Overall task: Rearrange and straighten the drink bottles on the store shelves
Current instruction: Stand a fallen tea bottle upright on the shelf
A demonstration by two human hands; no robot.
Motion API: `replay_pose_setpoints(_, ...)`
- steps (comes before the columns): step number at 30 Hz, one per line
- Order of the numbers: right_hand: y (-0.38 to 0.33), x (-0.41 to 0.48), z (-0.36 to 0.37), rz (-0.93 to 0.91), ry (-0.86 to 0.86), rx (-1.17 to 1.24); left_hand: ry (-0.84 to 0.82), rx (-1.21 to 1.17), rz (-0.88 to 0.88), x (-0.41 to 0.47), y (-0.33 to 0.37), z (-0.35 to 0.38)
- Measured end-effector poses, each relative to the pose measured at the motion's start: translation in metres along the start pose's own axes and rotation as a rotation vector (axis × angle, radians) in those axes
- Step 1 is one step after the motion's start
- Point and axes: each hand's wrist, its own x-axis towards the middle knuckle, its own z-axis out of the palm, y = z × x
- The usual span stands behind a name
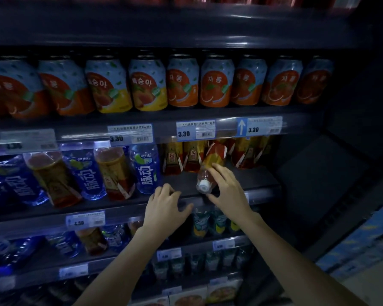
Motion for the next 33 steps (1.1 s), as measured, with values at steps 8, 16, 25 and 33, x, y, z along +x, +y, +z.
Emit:
replay_pose_setpoints(8, 0.003, -0.004, -0.003, -0.057, 0.082, 0.021, -0.015, 0.024, 0.025, -0.003, -0.002, -0.003)
replay_pose_setpoints(16, 0.008, -0.009, -0.006, -0.098, 0.17, 0.055, -0.018, 0.039, 0.043, -0.003, -0.005, -0.002)
replay_pose_setpoints(25, 0.017, -0.001, -0.036, 0.113, 0.374, 0.444, -0.011, 0.02, 0.061, -0.007, -0.005, -0.003)
replay_pose_setpoints(33, 0.019, 0.008, -0.05, 0.268, 0.463, 0.675, 0.015, 0.017, 0.075, -0.01, -0.004, -0.003)
